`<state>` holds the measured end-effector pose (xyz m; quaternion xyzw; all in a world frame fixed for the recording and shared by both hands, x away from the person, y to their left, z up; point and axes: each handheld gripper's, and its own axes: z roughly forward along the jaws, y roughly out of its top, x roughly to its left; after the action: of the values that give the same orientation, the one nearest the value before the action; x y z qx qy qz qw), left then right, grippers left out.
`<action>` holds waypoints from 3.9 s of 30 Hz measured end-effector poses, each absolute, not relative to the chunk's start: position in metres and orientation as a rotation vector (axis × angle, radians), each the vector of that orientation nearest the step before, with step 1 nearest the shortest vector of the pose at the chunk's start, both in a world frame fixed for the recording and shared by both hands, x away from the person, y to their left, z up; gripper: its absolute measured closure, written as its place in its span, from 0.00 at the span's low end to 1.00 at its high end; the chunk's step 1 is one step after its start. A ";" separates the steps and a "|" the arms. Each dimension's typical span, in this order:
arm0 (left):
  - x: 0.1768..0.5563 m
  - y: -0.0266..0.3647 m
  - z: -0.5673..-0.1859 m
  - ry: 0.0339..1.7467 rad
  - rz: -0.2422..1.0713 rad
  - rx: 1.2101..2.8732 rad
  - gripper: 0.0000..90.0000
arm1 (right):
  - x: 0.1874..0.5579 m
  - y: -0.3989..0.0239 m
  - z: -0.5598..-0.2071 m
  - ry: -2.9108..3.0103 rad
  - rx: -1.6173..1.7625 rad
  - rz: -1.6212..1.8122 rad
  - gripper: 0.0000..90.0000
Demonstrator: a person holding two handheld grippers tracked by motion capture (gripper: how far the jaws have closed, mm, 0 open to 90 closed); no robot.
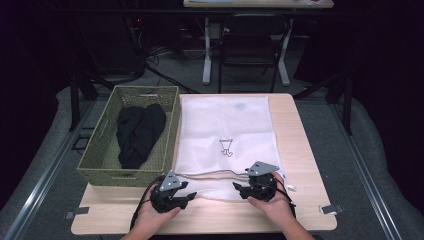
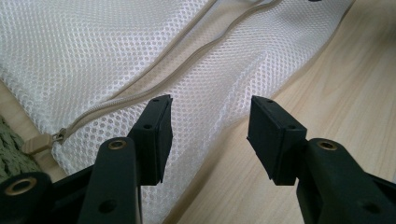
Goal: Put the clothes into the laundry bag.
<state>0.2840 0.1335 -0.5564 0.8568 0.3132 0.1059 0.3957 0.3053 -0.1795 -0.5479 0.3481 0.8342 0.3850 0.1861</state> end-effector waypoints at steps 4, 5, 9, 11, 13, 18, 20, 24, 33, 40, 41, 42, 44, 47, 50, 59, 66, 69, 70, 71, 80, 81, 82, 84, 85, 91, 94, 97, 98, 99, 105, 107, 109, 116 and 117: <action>0.285 0.133 -0.557 0.806 0.276 2.171 0.54 | 0.307 -0.181 -0.549 2.337 1.026 1.076 0.35; 0.285 0.133 -0.557 0.803 0.279 2.175 0.54 | 0.307 -0.181 -0.550 2.338 1.033 1.074 0.35; 0.285 0.134 -0.557 0.809 0.269 2.176 0.54 | 0.307 -0.180 -0.552 2.353 1.035 1.061 0.34; 0.286 0.134 -0.557 0.806 0.267 2.181 0.53 | 0.307 -0.180 -0.552 2.359 1.029 1.058 0.33; 0.286 0.133 -0.557 0.814 0.254 2.180 0.53 | 0.306 -0.179 -0.552 2.362 1.020 1.059 0.34; 0.286 0.133 -0.557 0.817 0.246 2.177 0.52 | 0.307 -0.180 -0.553 2.360 1.031 1.054 0.34; 0.286 0.133 -0.556 0.812 0.247 2.177 0.52 | 0.307 -0.180 -0.553 2.362 1.034 1.053 0.34; 0.285 0.133 -0.555 0.813 0.240 2.167 0.52 | 0.307 -0.180 -0.553 2.360 1.034 1.055 0.34; 0.282 0.138 -0.545 0.808 0.238 2.137 0.52 | 0.306 -0.180 -0.552 2.358 1.023 1.056 0.34; 0.278 0.142 -0.536 0.795 0.261 2.113 0.52 | 0.306 -0.180 -0.552 2.356 1.020 1.059 0.34; 0.277 0.143 -0.534 0.791 0.269 2.109 0.52 | 0.306 -0.179 -0.552 2.355 1.022 1.058 0.34; 0.277 0.144 -0.532 0.788 0.276 2.106 0.52 | 0.306 -0.179 -0.552 2.356 1.018 1.057 0.34; 0.276 0.146 -0.529 0.793 0.279 2.096 0.52 | 0.306 -0.179 -0.552 2.359 1.012 1.056 0.34; 0.275 0.148 -0.526 0.796 0.286 2.089 0.52 | 0.306 -0.179 -0.552 2.363 1.011 1.053 0.34; 0.274 0.150 -0.524 0.795 0.292 2.085 0.52 | 0.306 -0.179 -0.553 2.365 1.013 1.054 0.34; 0.272 0.154 -0.516 0.798 0.314 2.076 0.52 | 0.305 -0.178 -0.552 2.365 1.006 1.058 0.34; 0.270 0.161 -0.508 0.827 0.318 2.040 0.51 | 0.305 -0.178 -0.553 2.365 1.002 1.055 0.34; 0.269 0.163 -0.505 0.826 0.328 2.036 0.51 | 0.306 -0.178 -0.553 2.366 1.000 1.055 0.34; 0.269 0.164 -0.504 0.830 0.328 2.041 0.50 | 0.306 -0.178 -0.553 2.367 0.999 1.054 0.34; 0.269 0.164 -0.503 0.829 0.337 2.039 0.50 | 0.306 -0.178 -0.553 2.366 1.000 1.054 0.34; 0.269 0.171 -0.497 0.852 0.354 2.034 0.49 | 0.306 -0.178 -0.553 2.367 0.998 1.055 0.34; 0.269 0.172 -0.497 0.852 0.357 2.034 0.49 | 0.306 -0.178 -0.553 2.367 0.998 1.055 0.34; 0.269 0.172 -0.496 0.853 0.362 2.034 0.49 | 0.306 -0.178 -0.553 2.367 0.998 1.054 0.34; 0.269 0.173 -0.495 0.859 0.363 2.028 0.49 | 0.306 -0.178 -0.553 2.367 0.998 1.055 0.34; 0.269 0.175 -0.494 0.861 0.373 2.023 0.49 | 0.306 -0.178 -0.553 2.367 0.997 1.055 0.34; 0.270 0.182 -0.490 0.894 0.394 2.007 0.49 | 0.306 -0.178 -0.553 2.365 0.999 1.053 0.34; 0.271 0.186 -0.489 0.912 0.404 1.991 0.48 | 0.306 -0.178 -0.553 2.365 1.000 1.053 0.34; 0.272 0.189 -0.487 0.922 0.405 1.985 0.48 | 0.306 -0.178 -0.553 2.365 1.002 1.051 0.34; 0.273 0.190 -0.487 0.925 0.408 1.985 0.48 | 0.306 -0.178 -0.554 2.365 1.002 1.051 0.34; 0.273 0.191 -0.487 0.924 0.400 1.982 0.48 | 0.306 -0.178 -0.554 2.365 1.002 1.050 0.34; 0.273 0.195 -0.484 0.928 0.405 1.970 0.48 | 0.306 -0.178 -0.554 2.363 1.004 1.050 0.34; 0.272 0.196 -0.483 0.935 0.407 1.959 0.48 | 0.306 -0.178 -0.554 2.363 1.003 1.049 0.34; 0.272 0.197 -0.481 0.934 0.412 1.961 0.48 | 0.307 -0.178 -0.554 2.363 1.004 1.049 0.34; 0.273 0.202 -0.478 0.958 0.426 1.952 0.47 | 0.307 -0.178 -0.554 2.364 1.001 1.046 0.34; 0.273 0.202 -0.478 0.958 0.426 1.952 0.47 | 0.307 -0.178 -0.554 2.365 1.001 1.046 0.34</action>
<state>0.2726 0.2019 -0.4784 0.7882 0.3869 0.1720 0.4467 0.3070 -0.1783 -0.5543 0.3549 0.8384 0.3708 0.1835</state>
